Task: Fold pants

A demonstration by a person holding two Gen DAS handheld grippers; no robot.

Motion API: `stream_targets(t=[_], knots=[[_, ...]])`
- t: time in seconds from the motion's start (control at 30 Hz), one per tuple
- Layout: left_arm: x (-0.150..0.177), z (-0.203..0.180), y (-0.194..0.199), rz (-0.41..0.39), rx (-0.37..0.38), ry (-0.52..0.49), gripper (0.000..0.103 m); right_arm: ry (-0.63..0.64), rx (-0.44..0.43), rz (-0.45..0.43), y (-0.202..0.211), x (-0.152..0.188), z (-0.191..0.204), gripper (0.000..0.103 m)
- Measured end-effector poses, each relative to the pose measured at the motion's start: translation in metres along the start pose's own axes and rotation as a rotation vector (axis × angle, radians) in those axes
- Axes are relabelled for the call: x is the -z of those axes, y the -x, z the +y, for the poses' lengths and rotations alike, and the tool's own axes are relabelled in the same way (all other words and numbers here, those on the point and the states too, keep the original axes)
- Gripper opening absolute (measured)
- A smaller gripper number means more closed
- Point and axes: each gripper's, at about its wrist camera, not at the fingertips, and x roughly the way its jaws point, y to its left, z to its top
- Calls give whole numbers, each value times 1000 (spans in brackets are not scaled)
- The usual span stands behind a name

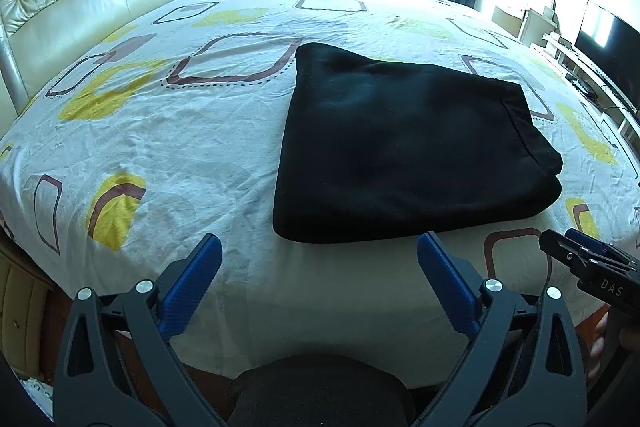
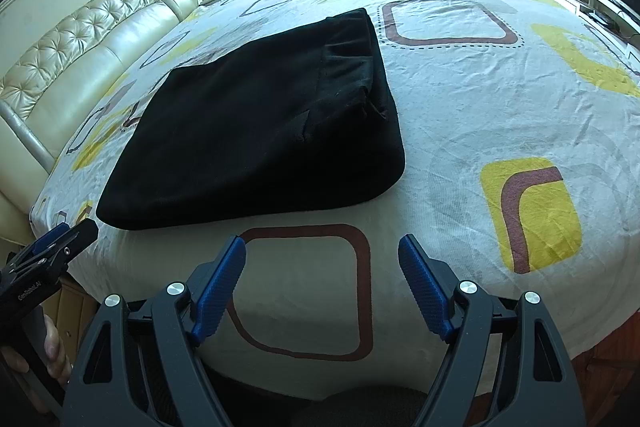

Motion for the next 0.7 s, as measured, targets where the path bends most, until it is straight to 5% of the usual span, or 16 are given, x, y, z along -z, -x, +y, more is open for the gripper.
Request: stream_targets(t=[0.17,0.27,0.47,0.57,0.7], knots=[[-1,0,6,-29,-11,15,100,-5,-6,6,-1,0,-1,78],[-6,2,11,-36,-147,36,101,-13,-9,4,0,0,-2,78],[-38,23,28,-76,-76,6,101,-53,-61,24,6,-10,-8,78],[-69,57,8,-80,-95,13,101,-47,-83,-41,14,-49,-13,78],[-114,130,-70,-37,-237,37,101,-27,-22,-164,-8,-140,-32,88]])
